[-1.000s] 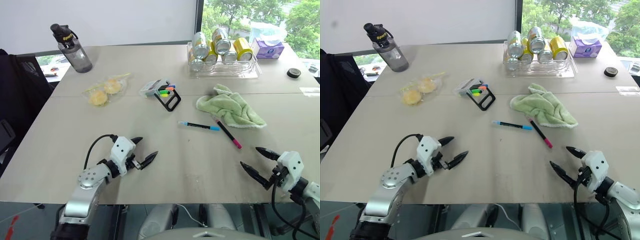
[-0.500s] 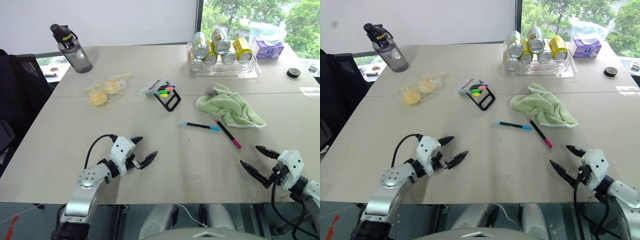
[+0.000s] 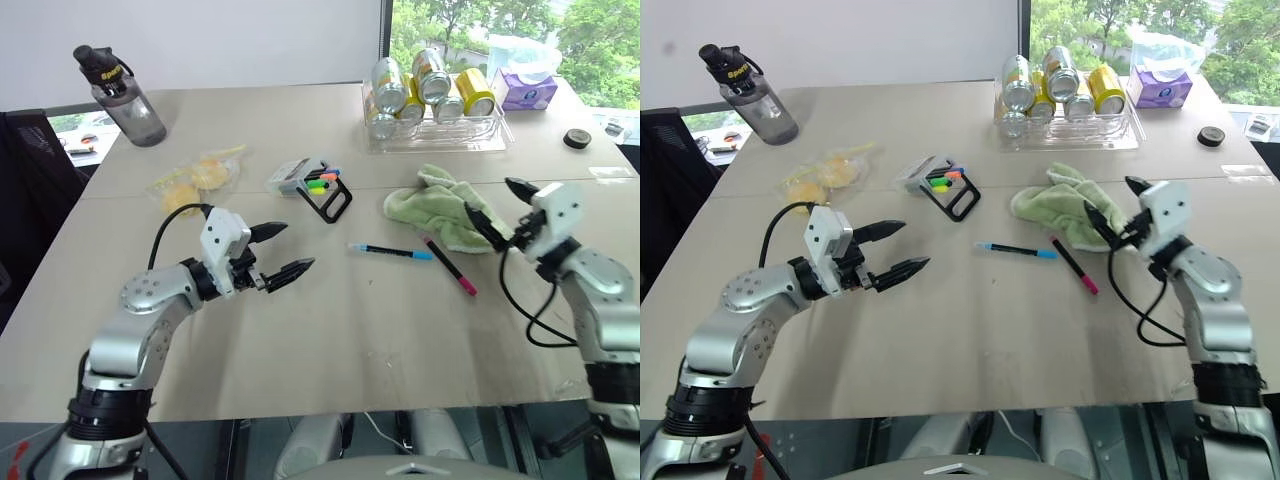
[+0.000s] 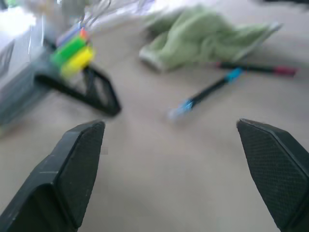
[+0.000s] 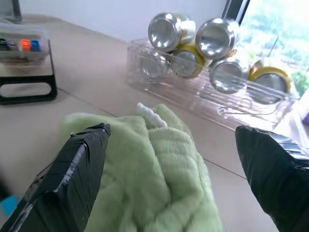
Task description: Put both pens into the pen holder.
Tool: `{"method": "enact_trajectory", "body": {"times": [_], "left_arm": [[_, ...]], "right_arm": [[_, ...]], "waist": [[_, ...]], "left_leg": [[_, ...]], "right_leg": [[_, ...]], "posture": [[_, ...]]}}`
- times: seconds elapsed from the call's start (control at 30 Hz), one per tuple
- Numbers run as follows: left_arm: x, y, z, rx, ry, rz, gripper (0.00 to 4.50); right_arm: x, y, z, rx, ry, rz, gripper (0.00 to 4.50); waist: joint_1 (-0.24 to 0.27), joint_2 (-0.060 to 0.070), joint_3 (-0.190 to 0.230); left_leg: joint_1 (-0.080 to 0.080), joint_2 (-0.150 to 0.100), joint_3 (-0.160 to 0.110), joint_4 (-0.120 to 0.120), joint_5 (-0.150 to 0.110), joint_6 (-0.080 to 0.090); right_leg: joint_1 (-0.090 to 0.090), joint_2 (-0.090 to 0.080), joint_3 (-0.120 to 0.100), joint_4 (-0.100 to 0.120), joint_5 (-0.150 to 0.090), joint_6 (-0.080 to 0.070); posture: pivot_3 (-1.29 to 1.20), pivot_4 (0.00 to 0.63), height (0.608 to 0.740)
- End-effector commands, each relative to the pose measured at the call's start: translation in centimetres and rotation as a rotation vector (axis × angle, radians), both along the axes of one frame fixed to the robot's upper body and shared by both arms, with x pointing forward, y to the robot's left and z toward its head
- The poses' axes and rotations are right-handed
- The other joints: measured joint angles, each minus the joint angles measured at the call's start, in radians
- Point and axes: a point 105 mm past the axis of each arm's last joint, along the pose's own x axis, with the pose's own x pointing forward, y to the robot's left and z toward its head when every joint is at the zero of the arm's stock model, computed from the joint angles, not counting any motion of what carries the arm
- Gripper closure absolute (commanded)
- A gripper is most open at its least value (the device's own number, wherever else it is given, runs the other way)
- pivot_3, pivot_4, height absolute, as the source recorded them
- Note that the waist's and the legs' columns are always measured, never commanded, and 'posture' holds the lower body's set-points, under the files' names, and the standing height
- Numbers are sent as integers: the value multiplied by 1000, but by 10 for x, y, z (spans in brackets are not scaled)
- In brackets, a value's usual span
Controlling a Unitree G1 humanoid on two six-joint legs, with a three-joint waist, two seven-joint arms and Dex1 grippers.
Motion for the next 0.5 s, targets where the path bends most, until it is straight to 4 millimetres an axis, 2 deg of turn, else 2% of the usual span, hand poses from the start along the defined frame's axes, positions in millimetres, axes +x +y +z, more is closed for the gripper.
{"method": "enact_trajectory", "body": {"times": [0.03, 0.13, 0.2, 0.27, 0.37, 0.4, 0.43, 0.5], "left_arm": [[-10, -9, 22, 28, -8, -102, 0], [-14, -7, 31, 65, 8, -123, 0], [-19, -6, 33, 103, 22, -130, 0], [-22, -5, 33, 133, 33, -129, 0], [-24, -4, 33, 151, 36, -109, 0], [-24, -4, 33, 152, 37, -105, 0], [-24, -4, 32, 158, 39, -101, 0], [-24, -3, 29, 174, 40, -92, 0]], "right_arm": [[24, 16, -19, -30, 134, 17, 62], [35, 21, -41, -84, 294, 13, 62], [43, 15, -52, -121, 373, -48, 62], [48, 9, -55, -131, 404, -98, 62], [50, 18, -46, -107, 381, -66, 62], [51, 19, -44, -101, 374, -64, 568], [51, 19, -42, -91, 370, -62, 748], [50, 19, -40, -89, 358, -64, 1751]], "waist": [[-10, 0, 0], [-17, 0, 0], [-25, 0, 0], [-29, 0, 0], [-25, 0, 0], [-25, 0, 0], [-25, 0, 0], [-25, 0, 0]], "left_leg": [[-2, 0, 1, -1, 0, 0], [-8, 0, 0, -1, 0, 0], [-9, 0, 0, -1, 0, 0], [-9, 0, 1, 0, 0, 0], [-7, 0, 0, 0, 0, 0], [-7, 0, 0, 0, 0, 0], [-7, 0, 0, 0, 0, 0], [-7, 0, 1, 1, 1, -1]], "right_leg": [[-3, 0, 1, 0, 0, 0], [-8, 0, 0, 0, 0, 0], [-9, 0, -1, -1, 0, 0], [-9, 0, 0, 0, 0, 0], [-8, 0, 0, 1, 0, 0], [-8, 0, 0, 2, 0, -1], [-8, 0, 0, 2, 0, -1], [-8, 0, 1, 2, 1, -1]], "posture": [[0, 150, 740], [0, 150, 740], [0, 150, 740], [0, 150, 740], [0, 150, 740], [0, 150, 740], [0, 150, 740], [0, 150, 740]]}}
